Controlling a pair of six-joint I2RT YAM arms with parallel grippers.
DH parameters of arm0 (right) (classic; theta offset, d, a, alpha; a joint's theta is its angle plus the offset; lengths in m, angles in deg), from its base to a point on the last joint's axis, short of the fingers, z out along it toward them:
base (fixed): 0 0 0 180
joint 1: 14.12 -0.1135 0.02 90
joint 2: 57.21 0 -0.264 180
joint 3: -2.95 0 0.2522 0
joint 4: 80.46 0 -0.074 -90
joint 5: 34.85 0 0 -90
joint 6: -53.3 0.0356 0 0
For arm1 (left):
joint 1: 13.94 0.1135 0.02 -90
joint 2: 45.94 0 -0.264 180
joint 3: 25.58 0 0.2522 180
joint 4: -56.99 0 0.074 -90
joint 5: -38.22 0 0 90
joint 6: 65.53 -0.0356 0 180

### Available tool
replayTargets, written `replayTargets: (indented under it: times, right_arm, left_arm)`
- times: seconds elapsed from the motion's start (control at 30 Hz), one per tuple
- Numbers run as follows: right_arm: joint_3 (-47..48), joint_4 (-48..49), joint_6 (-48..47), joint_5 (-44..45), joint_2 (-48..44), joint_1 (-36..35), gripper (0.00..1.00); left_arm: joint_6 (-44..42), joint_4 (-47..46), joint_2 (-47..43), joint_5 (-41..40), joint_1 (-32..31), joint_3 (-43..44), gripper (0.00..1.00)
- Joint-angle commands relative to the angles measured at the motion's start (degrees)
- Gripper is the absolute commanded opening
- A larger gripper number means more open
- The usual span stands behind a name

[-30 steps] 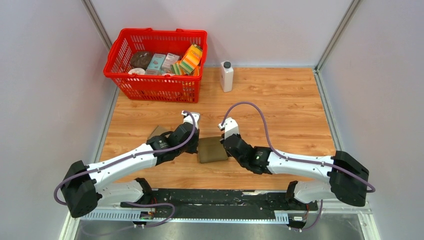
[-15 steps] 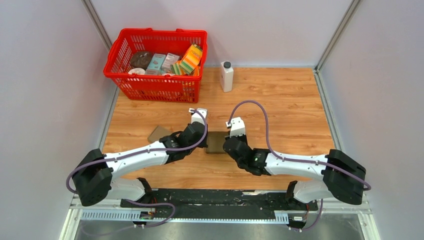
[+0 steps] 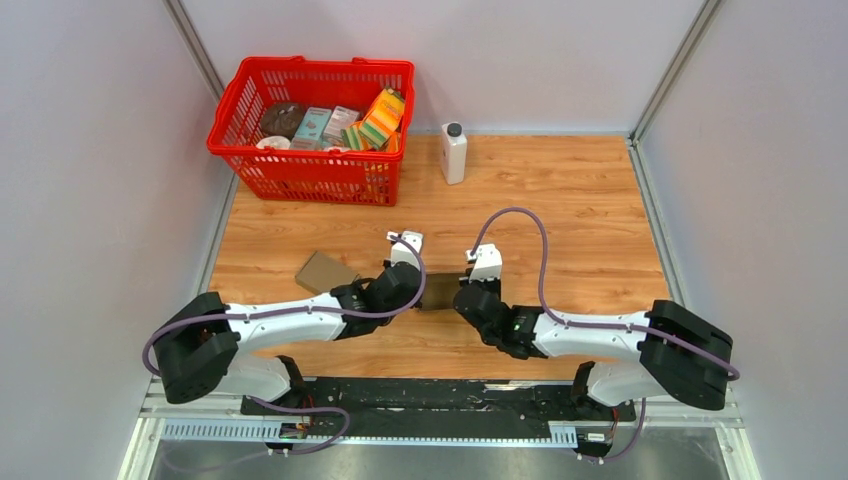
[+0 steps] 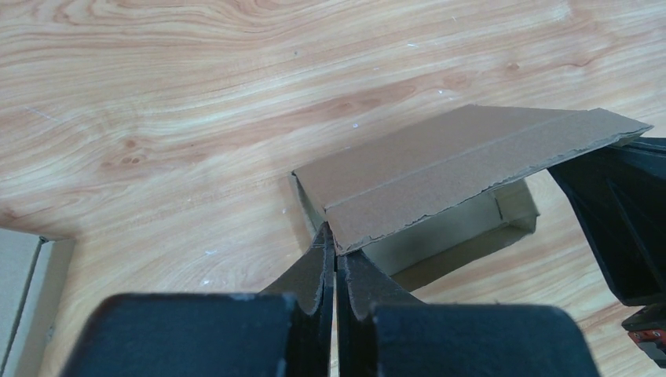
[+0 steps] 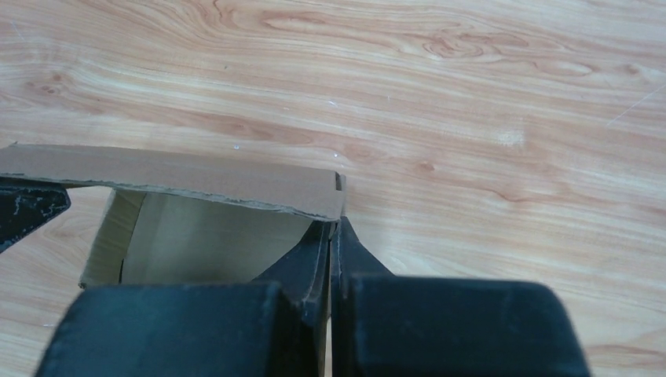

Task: Fold the paper box

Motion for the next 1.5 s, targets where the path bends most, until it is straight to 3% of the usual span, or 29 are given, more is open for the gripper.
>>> replayTargets:
  times: [0.0, 0.23, 0.43, 0.47, 0.6, 0.63, 0.7, 0.73, 0.77, 0.87, 0.93, 1.1, 1.27, 1.33, 1.47]
  right_arm:
    - [-2.39, 4.75, 6.12, 1.49, -0.97, -1.23, 0.00]
    - [-5.12, 1.34, 13.42, 8.79, -3.16, -6.85, 0.04]
    - [-4.24, -18.24, 22.20, 3.01, -11.86, -8.79, 0.32]
    - [-3.98, -21.31, 23.26, -0.58, -13.70, -8.70, 0.49]
    - [-3.28, -36.42, 24.50, -12.19, -28.60, -8.62, 0.68]
    - [-3.36, -38.12, 24.76, -14.04, -31.62, -8.62, 0.71]
    - [-3.71, -39.45, 25.21, -18.17, -39.33, -6.52, 0.87]
    - [-3.19, -39.45, 24.86, -21.15, -40.95, -3.90, 0.89]
    - [-2.58, -39.02, 23.29, -28.23, -42.01, 3.09, 0.90]
    - [-2.66, -33.32, 20.29, -39.93, -41.67, 14.89, 0.91]
    - [-2.22, -27.60, 17.66, -44.71, -35.72, 18.44, 0.92]
    - [2.87, -20.57, 11.59, -47.37, -19.55, 20.74, 0.89]
    - [-0.01, -12.92, 11.14, -47.37, -13.20, 21.00, 0.88]
    - [-3.44, -8.61, 12.02, -47.46, -11.96, 21.00, 0.87]
    - [-5.56, -5.36, 11.93, -49.39, -9.33, 21.00, 0.87]
  left_arm:
    - [1.86, -6.21, 1.11, -1.18, -2.85, -0.03, 0.00]
    - [1.59, -8.67, 1.46, -8.04, -7.24, -3.45, 0.00]
    - [2.30, -9.29, 3.31, -13.75, -9.97, -5.39, 0.00]
    - [2.56, -9.12, 3.48, -14.02, -10.15, -5.40, 0.00]
    - [3.09, -8.68, 5.24, -16.21, -11.37, -4.78, 0.00]
    - [3.00, -8.50, 5.50, -16.48, -11.46, -4.52, 0.00]
    - [3.00, -7.19, 5.86, -17.01, -11.73, -4.08, 0.00]
    - [3.09, -6.83, 5.94, -17.36, -12.08, -3.99, 0.00]
    - [3.35, -6.57, 5.95, -17.62, -12.08, -3.99, 0.00]
    - [3.88, -6.13, 6.21, -17.45, -12.08, -3.73, 0.00]
    - [3.88, -5.86, 6.47, -16.66, -12.17, -3.38, 0.00]
    - [3.88, -4.90, 6.21, -16.22, -12.17, -2.76, 0.00]
    - [3.88, -4.28, 5.77, -15.08, -12.17, -2.67, 0.00]
    - [3.79, -3.14, 5.16, -13.77, -12.17, -2.58, 0.08]
    - [4.14, 0.80, -2.28, -6.84, -12.17, -5.21, 0.40]
